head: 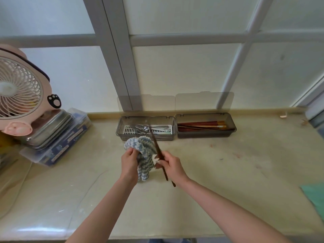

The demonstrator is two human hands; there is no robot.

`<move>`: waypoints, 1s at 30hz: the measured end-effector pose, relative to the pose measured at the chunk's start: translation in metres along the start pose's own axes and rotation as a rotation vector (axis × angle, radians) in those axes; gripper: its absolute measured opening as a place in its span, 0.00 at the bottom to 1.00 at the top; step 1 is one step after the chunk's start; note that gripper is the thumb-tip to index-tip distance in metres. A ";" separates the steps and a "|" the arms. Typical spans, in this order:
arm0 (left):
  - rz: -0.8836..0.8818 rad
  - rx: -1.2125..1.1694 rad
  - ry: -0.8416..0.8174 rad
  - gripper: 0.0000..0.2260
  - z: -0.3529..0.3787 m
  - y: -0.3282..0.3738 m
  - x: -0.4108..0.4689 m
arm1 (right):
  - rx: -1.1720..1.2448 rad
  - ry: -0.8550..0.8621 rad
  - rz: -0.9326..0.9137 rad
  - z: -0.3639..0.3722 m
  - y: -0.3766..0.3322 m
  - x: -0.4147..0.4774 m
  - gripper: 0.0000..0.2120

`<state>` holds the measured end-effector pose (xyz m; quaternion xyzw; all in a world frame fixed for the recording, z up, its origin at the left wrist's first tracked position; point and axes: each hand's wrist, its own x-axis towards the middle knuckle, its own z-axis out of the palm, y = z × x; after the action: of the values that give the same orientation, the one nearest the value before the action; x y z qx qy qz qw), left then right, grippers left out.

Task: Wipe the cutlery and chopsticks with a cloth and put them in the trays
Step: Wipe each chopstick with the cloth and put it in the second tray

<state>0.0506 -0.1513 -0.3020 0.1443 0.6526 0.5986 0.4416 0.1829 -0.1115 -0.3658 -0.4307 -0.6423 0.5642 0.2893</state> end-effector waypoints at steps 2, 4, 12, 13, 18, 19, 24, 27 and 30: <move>0.034 0.028 -0.054 0.07 0.006 0.002 0.003 | 0.105 -0.098 0.037 0.008 -0.015 -0.001 0.12; 0.041 0.061 -0.106 0.05 0.012 0.004 0.005 | 0.185 -0.196 0.105 0.011 -0.027 -0.003 0.10; -0.005 -0.071 0.000 0.08 0.007 0.028 0.034 | 0.347 -0.538 0.323 -0.009 -0.023 -0.013 0.12; -0.001 -0.086 0.012 0.08 0.004 0.031 0.040 | 0.339 -0.525 0.318 -0.012 -0.021 -0.013 0.11; -0.004 -0.161 0.085 0.12 -0.004 0.046 0.054 | 0.373 -0.498 0.339 -0.021 -0.021 -0.009 0.11; 0.001 -0.166 0.100 0.12 -0.004 0.047 0.057 | 0.399 -0.476 0.343 -0.021 -0.021 -0.010 0.11; 0.006 -0.047 0.102 0.08 0.010 0.035 0.045 | 0.643 -0.380 0.374 -0.012 -0.026 -0.009 0.12; 0.011 -0.030 0.077 0.05 0.018 0.031 0.037 | 0.530 -0.372 0.396 0.000 -0.026 -0.010 0.10; 0.022 -0.043 0.075 0.06 0.016 0.040 0.041 | 0.559 -0.364 0.433 -0.001 -0.025 -0.007 0.10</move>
<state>0.0255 -0.1018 -0.2801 0.1196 0.6541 0.6221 0.4134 0.1816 -0.1170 -0.3407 -0.3537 -0.3989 0.8324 0.1513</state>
